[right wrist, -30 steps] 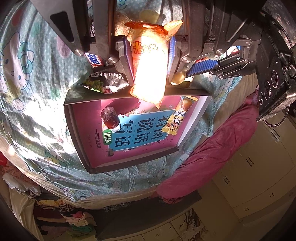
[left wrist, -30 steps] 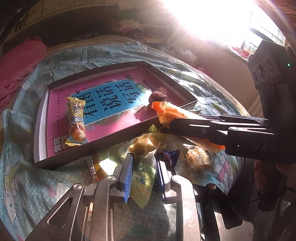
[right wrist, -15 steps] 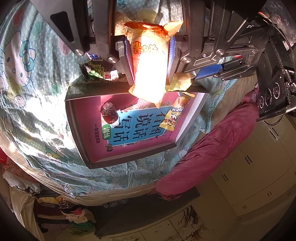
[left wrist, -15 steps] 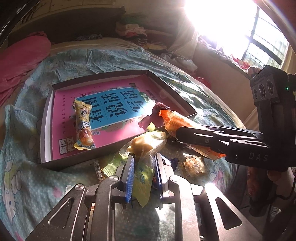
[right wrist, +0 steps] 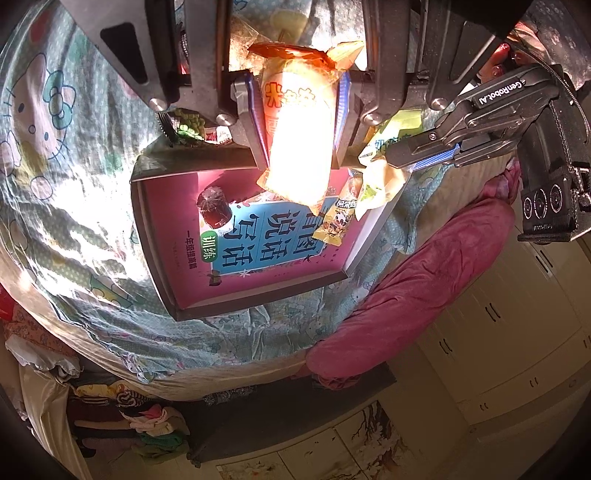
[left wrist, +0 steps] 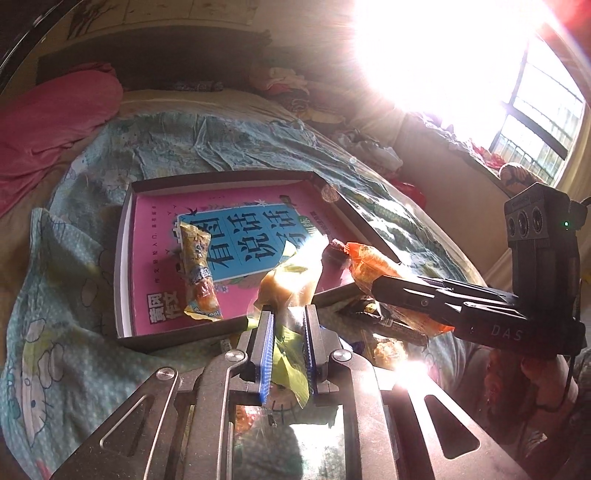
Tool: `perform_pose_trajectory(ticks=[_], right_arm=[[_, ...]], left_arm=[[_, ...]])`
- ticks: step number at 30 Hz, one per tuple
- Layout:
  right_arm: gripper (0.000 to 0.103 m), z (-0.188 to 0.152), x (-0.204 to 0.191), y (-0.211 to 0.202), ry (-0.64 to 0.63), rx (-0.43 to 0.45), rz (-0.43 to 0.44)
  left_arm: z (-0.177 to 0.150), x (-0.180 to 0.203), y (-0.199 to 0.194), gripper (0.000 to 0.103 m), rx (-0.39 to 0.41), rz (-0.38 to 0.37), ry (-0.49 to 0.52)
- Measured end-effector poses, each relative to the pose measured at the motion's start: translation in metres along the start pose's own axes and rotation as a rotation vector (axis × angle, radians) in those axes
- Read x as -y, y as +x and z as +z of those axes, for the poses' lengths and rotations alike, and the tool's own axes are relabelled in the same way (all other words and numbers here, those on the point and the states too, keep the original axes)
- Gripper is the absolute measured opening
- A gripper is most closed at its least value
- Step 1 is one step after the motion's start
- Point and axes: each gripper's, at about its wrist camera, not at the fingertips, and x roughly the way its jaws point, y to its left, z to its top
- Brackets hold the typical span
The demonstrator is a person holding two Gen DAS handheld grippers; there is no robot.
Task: Organize snacks
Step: 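Close the left tool on the yellow-green labelled bag while the right tool holds the sausage stick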
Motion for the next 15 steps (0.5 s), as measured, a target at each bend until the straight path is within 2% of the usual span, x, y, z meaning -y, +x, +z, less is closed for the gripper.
perform_pose_trajectory(ticks=[6,15], right_arm=[[0.032,0.003,0.000,0.000,0.003,0.011,0.002],[0.032,0.007,0.000,-0.002,0.006,0.024,0.000]], left_arm=[[0.007,-0.012,-0.007,0.015,0.039,-0.002,-0.036],[0.016,-0.033,-0.012,0.015,0.077,0.035,-0.092]])
